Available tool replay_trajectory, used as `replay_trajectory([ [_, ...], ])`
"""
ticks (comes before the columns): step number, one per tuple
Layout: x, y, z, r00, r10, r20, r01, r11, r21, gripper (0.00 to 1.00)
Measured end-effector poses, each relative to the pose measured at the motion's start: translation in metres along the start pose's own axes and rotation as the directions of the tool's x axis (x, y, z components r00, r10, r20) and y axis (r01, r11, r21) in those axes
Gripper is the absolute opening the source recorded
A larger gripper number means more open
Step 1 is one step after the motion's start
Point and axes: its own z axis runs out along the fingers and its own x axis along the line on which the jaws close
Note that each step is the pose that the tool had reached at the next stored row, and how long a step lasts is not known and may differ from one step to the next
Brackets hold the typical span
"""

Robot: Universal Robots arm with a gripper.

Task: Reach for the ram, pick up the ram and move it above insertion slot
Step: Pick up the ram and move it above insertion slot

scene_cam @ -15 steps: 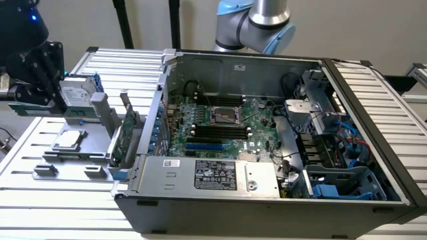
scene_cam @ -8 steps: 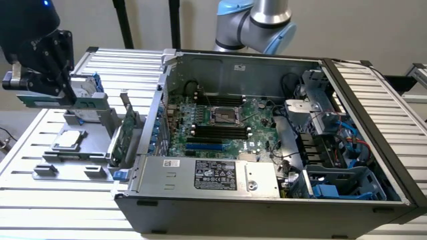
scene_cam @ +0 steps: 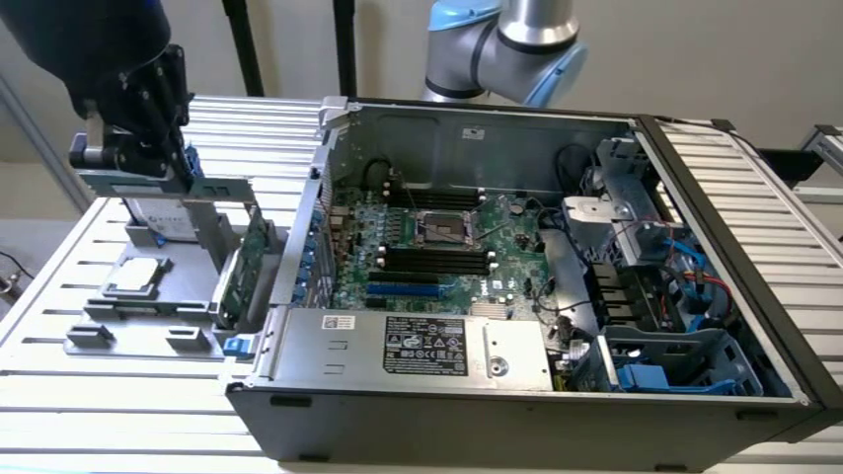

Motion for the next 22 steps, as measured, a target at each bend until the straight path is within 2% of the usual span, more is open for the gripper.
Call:
replay_trajectory([
  [2,0.000,-0.0082,-0.0010,0.9998,-0.001,0.0216,0.001,1.0000,0.0006,0.13],
  [4,0.000,-0.0166,-0.0018,0.9993,-0.002,0.0386,0.002,1.0000,0.0013,0.13],
  [6,0.000,-0.0257,-0.0026,0.9987,-0.002,0.0506,0.002,1.0000,0.0015,0.13],
  [8,0.001,-0.0346,-0.0033,0.9983,-0.003,0.0587,0.003,1.0000,0.0018,0.13],
  [10,0.001,-0.0436,-0.0037,0.9982,-0.003,0.0604,0.003,1.0000,0.0017,0.13],
  [22,-0.005,-0.0976,-0.0047,0.9982,-0.003,0.0605,0.003,1.0000,0.0018,0.13],
])
